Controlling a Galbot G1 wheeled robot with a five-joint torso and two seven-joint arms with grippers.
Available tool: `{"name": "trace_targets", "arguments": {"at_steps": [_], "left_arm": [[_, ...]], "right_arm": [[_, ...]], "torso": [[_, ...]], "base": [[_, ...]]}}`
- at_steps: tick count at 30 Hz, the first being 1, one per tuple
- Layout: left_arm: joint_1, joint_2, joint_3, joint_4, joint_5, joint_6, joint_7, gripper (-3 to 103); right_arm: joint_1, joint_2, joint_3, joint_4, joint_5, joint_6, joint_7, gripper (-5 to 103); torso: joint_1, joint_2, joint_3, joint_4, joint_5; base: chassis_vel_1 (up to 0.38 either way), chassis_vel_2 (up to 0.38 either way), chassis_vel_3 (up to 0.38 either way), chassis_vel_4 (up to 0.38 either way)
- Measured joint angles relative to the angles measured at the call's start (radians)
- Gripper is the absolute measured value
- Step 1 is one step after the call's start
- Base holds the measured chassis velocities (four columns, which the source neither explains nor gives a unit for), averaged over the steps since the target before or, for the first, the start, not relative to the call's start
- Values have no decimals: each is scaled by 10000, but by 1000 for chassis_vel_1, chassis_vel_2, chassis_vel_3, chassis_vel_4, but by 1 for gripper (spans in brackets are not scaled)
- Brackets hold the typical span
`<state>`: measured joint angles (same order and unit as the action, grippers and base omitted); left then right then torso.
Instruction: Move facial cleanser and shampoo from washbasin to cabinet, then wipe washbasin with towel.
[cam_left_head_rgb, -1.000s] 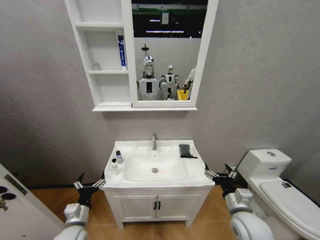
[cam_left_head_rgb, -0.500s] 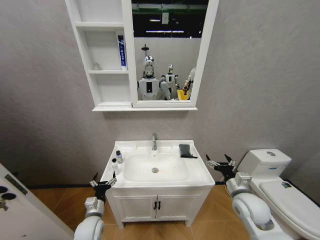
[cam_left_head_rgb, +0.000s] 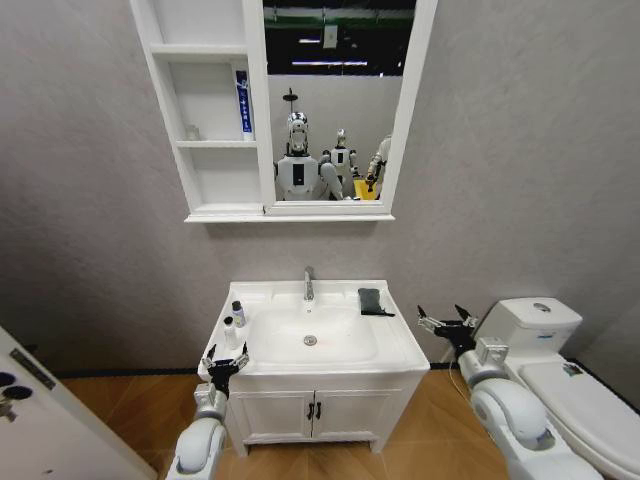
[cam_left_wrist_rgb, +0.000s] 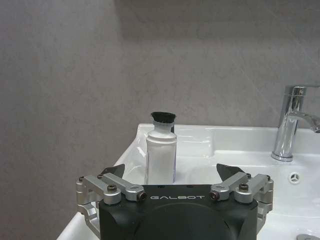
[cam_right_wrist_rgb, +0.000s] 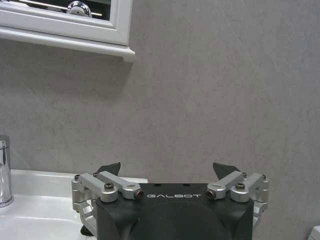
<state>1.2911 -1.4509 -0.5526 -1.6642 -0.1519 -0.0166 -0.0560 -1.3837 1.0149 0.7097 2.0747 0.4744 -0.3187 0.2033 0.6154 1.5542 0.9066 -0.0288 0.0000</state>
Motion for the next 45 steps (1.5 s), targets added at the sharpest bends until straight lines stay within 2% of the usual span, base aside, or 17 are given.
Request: {"name": "trace_targets", "arguments": {"at_steps": [8, 14, 16, 17, 19, 22, 23, 25, 26, 28, 29, 32, 35, 39, 41, 42, 45], "left_arm": [[-954, 113, -107, 881, -172, 8, 52, 100], [-1167, 147, -100, 1049, -194, 87, 58, 102], [-1072, 146, -93, 1040, -207, 182, 62, 92], [-1072, 146, -93, 1040, -207, 182, 62, 92], [-1014, 145, -102, 1050, -203, 184, 97, 81], [-1059, 136, -132, 1094, -180, 180, 100, 70], [-1059, 136, -132, 1094, -180, 180, 100, 70], [-1174, 132, -115, 1088, -207, 222, 94, 59], [-1174, 132, -115, 1088, -207, 222, 94, 59], [-1255, 125, -84, 1094, -211, 251, 95, 48], [-1255, 125, -84, 1094, -211, 251, 95, 48], [-1308, 89, -49, 1098, -215, 297, 87, 34], [-1270, 103, -49, 1047, -221, 322, 87, 32], [-1024, 260, -102, 601, -217, 583, -62, 32], [-819, 498, -86, -105, -394, 1049, -339, 32], [-819, 498, -86, -105, -394, 1049, -339, 32], [-771, 1534, 191, -1904, -1386, 2145, -1423, 32]], "right_arm": [[15, -3, 0, 50, 1, 5, 14, 100], [69, 8, -25, -10, -5, 2, 41, 100], [129, 21, -70, -42, -9, -22, 80, 100], [129, 21, -70, -42, -9, -22, 80, 100], [169, 38, -90, -46, -11, -50, 87, 100], [181, 52, -90, -46, -12, -63, 112, 100], [181, 52, -90, -46, -12, -63, 112, 100], [110, 19, -27, -1, -11, -73, 124, 100], [110, 19, -27, -1, -11, -73, 124, 100], [72, -7, 17, 26, -9, -73, 125, 100], [72, -7, 17, 26, -9, -73, 125, 100], [58, -39, 58, 60, 16, -79, 158, 100], [66, -39, 52, 61, 18, -84, 174, 100], [93, -10, -38, 60, 12, -105, 203, 100], [116, 10, -95, 60, 0, -115, 204, 100], [116, 10, -95, 60, 0, -115, 204, 100], [135, 28, -197, 49, -51, -125, 201, 100]], "torso": [[0, 0, 0, 0, -1], [1, 0, 0, 0, -1], [0, 0, 0, 0, -1], [0, 0, 0, 0, -1], [-1, 1, 0, 2, -1], [-1, 1, -1, 1, -1], [-1, 1, -1, 1, -1], [0, 1, -1, 1, 0], [0, 1, -1, 1, 0], [0, 1, -1, 0, 0], [0, 1, -1, 0, 0], [0, 1, -1, 0, 0], [-1, 1, -1, 0, -1], [0, 1, 0, 0, -3], [0, 1, -1, 1, -1], [0, 1, -1, 1, -1], [-1, 1, -1, 2, 1]], "base": [[0, 0, 0, 0], [0, 0, 0, 0], [0, 0, 0, 0], [0, 0, 0, 0], [0, 0, 0, 0], [0, 0, 0, 0], [0, 0, 0, 0], [0, 0, 0, 0], [0, 0, 0, 0], [0, 0, 0, 0], [0, 0, 0, 0], [0, 0, 0, 0], [0, 0, 0, 0], [0, 0, 0, 0], [0, 0, 0, 0], [0, 0, 0, 0], [0, 0, 0, 0]]}}
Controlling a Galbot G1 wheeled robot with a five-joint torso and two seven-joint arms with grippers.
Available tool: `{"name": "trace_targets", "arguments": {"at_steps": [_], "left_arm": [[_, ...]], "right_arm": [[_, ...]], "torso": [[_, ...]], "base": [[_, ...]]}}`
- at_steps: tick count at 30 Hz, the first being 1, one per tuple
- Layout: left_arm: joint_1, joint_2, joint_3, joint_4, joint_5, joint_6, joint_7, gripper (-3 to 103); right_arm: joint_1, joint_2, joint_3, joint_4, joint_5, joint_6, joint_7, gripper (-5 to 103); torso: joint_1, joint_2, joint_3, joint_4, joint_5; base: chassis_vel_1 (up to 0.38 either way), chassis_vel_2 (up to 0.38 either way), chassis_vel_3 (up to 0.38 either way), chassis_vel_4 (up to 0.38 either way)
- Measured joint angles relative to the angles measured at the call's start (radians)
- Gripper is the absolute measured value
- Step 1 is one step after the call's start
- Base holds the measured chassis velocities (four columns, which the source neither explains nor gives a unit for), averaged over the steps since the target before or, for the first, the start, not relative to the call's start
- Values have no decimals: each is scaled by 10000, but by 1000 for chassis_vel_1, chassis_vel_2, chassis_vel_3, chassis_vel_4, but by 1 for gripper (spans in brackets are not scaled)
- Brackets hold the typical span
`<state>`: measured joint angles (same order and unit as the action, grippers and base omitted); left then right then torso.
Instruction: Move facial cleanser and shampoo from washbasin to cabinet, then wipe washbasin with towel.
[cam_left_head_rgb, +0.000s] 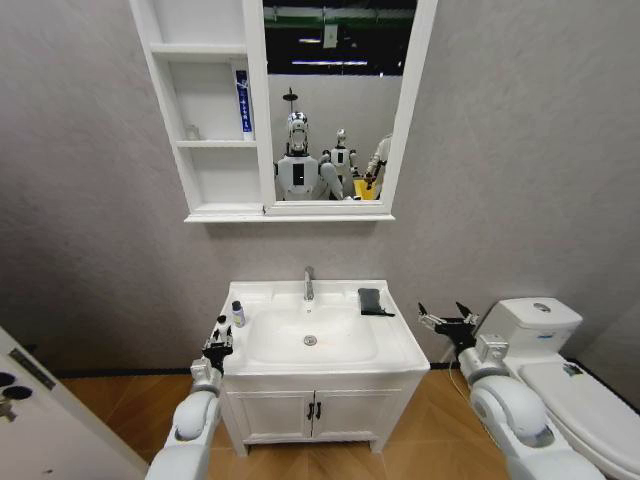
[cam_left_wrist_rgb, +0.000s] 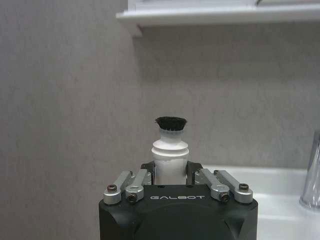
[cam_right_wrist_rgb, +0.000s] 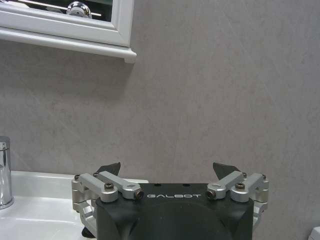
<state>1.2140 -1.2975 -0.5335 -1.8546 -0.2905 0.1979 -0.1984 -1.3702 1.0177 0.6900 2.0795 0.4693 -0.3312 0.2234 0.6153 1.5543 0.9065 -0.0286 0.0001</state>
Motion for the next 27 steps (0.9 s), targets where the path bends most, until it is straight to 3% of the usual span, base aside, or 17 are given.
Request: {"name": "trace_targets", "arguments": {"at_steps": [1, 3, 4, 7, 8, 11, 12, 14, 16, 20, 21, 23, 25, 27], "left_arm": [[0, 0, 0, 0, 0, 0, 0, 32], [-303, 854, 232, -850, -763, 723, -749, 32], [-303, 854, 232, -850, -763, 723, -749, 32], [-1057, 2212, 550, -2187, -2643, 2488, -2176, 32], [-1057, 2212, 550, -2187, -2643, 2488, -2176, 32], [-1933, 3262, 681, -2754, -3935, 3403, -2616, 32], [-1933, 3262, 681, -2754, -3935, 3403, -2616, 32], [-3021, 4083, 831, -2852, -5024, 3924, -2976, 32], [-4157, 4664, 1055, -2652, -5866, 4179, -3124, 32], [-5481, 5093, 1497, -2018, -6411, 4282, -3154, 32], [-6440, 5258, 1927, -1466, -6541, 4288, -3092, 32], [-7861, 5278, 2682, -549, -6604, 4281, -2852, 32], [-8226, 5246, 2887, -283, -6603, 4264, -2762, 32], [-9484, 4979, 3761, 1010, -6489, 4061, -2306, 32]], "right_arm": [[0, 0, 0, 0, 0, 0, 0, 100], [0, 4, -40, 0, -21, -11, -10, 100], [0, 4, -40, 0, -21, -11, -10, 100], [-51, -1, -51, 28, -48, -18, -24, 100], [-51, -1, -51, 28, -48, -18, -24, 100], [-143, -13, -10, 103, -50, -19, -27, 100], [-143, -13, -10, 103, -50, -19, -27, 100], [-173, -17, -2, 148, -52, -19, -26, 100], [-181, -16, -3, 186, -57, -41, -18, 100], [-188, -12, -15, 227, -59, -80, -9, 100], [-198, -13, -18, 255, -60, -101, 3, 100], [-220, -19, -7, 289, -53, -133, 23, 100], [-230, -22, 6, 293, -50, -137, 31, 100], [-291, -42, 81, 323, -27, -145, 58, 100]], "torso": [[0, 0, 0, 0, 0], [0, 0, 0, -2, -3], [0, 0, 0, -2, -3], [0, 0, 0, -1, -3], [0, 0, 0, -1, -3], [0, 0, 0, -1, -5], [0, 0, 0, -1, -5], [0, 0, 1, 0, -5], [0, 0, 0, -2, 2], [0, 0, 1, -2, -3], [1, 0, 1, -1, -1], [1, -1, 1, 0, -5], [1, -1, 1, -2, -2], [1, 0, 1, -5, 1]], "base": [[0, 0, 0, 0], [0, 0, 0, 0], [0, 0, 0, 0], [0, 0, 0, 0], [0, 0, 0, 0], [0, 0, 0, 0], [0, 0, 0, 0], [0, 0, 0, 0], [0, 0, 0, 0], [0, 0, 0, 0], [0, 0, 0, 0], [0, 0, 0, 0], [0, 0, 0, 0], [0, 0, 0, 0]]}}
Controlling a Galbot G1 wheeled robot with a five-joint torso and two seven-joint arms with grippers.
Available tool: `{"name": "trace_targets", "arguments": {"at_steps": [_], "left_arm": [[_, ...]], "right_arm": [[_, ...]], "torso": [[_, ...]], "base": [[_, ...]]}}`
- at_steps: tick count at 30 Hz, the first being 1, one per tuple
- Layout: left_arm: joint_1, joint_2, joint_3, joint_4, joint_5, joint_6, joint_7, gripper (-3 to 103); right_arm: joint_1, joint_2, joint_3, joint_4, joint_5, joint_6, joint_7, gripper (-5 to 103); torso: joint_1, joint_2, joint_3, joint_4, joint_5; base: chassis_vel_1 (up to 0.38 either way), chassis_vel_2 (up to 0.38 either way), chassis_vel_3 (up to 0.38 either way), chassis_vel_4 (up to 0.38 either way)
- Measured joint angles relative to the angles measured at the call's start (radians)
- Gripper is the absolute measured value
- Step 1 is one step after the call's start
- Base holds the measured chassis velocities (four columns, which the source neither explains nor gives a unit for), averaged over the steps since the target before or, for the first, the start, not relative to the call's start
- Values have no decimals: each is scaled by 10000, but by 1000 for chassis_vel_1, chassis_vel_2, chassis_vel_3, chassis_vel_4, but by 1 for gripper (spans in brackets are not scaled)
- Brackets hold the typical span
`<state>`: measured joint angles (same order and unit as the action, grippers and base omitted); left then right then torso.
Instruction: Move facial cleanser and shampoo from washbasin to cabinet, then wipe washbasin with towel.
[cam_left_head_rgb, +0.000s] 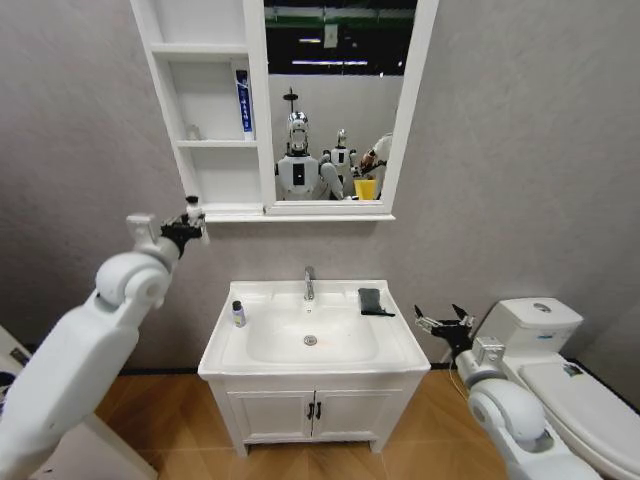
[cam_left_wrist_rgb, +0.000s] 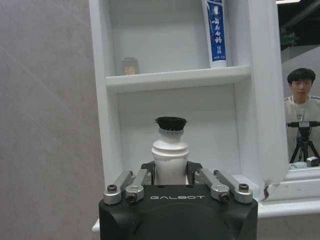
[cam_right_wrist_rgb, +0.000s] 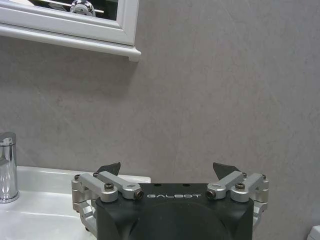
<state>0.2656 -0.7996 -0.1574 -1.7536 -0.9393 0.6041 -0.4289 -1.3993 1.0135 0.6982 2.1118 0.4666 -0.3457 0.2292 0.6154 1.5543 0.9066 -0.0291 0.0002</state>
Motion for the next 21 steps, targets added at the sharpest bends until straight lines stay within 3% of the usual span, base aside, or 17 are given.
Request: {"name": "trace_targets", "arguments": {"at_steps": [6, 11, 21], "left_arm": [[-1590, -483, 1196, 2048, 494, -353, 789, 32], [-2634, -1168, 1522, 3267, 478, -409, 862, 32], [-3676, -1715, 1827, 4977, 467, -357, 1231, 32]], "right_arm": [[-172, -16, 139, 21, 18, 1, 41, 100], [-309, 65, 185, 21, -52, 46, 46, 100], [-456, 701, 28, -106, -656, 240, -4, 100]], "torso": [[2, -2, 1, 6, -4], [2, -2, 0, 1, -2], [0, -1, -1, 4, -2]], "base": [[0, 0, 0, 0], [0, 0, 0, 0], [0, 0, 0, 0]]}}
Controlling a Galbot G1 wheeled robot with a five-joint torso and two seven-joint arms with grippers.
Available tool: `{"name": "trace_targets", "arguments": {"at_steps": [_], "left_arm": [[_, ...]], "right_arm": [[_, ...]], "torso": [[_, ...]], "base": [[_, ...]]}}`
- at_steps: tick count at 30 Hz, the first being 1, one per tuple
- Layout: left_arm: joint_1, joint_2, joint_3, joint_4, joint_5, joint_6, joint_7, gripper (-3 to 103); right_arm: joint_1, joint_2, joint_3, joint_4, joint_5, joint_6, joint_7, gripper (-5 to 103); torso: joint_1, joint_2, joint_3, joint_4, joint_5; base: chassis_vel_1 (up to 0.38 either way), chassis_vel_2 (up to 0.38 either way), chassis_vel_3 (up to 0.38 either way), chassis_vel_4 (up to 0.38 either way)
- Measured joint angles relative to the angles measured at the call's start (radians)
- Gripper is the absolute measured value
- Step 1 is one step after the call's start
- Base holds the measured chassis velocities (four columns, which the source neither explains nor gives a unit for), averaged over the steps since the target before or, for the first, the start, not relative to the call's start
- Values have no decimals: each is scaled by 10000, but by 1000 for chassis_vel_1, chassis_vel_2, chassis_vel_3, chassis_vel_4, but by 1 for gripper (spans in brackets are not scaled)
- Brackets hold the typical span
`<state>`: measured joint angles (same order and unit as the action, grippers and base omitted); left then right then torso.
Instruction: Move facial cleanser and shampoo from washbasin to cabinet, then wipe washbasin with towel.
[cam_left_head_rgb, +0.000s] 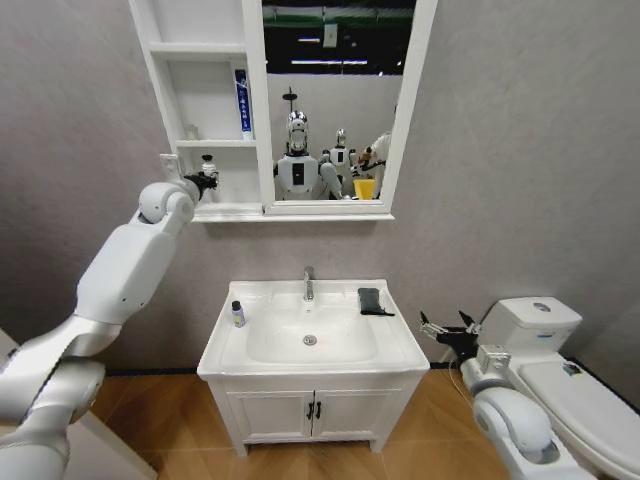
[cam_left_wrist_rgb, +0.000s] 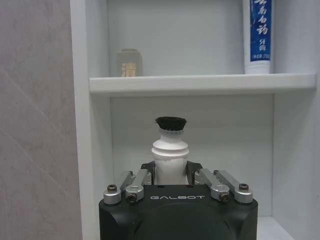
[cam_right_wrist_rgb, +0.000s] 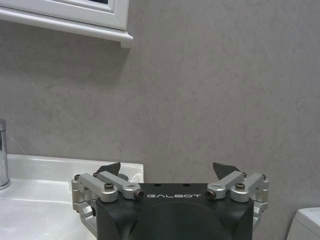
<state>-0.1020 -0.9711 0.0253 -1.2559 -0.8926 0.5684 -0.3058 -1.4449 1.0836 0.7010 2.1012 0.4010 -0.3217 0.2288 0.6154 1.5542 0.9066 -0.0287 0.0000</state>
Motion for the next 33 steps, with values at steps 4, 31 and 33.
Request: {"name": "trace_targets", "arguments": {"at_steps": [4, 31, 33], "left_arm": [[-177, -173, 2, 595, 20, 158, 326, 32], [-864, -1116, -225, 2780, 1046, -502, 1296, 32], [-864, -1141, -240, 2789, 1080, -527, 1288, 32]], "right_arm": [[-56, 193, -46, 7, -103, 44, -12, 100], [-322, 322, 163, 189, -148, 165, -25, 100], [-306, 319, 163, 178, -146, 178, -26, 100]], "torso": [[0, 0, 0, 1, -2], [0, 1, 0, -1, -1], [0, 1, 0, -1, 0]], "base": [[0, 0, 0, 0], [0, 0, 0, 0], [0, 0, 0, 0]]}}
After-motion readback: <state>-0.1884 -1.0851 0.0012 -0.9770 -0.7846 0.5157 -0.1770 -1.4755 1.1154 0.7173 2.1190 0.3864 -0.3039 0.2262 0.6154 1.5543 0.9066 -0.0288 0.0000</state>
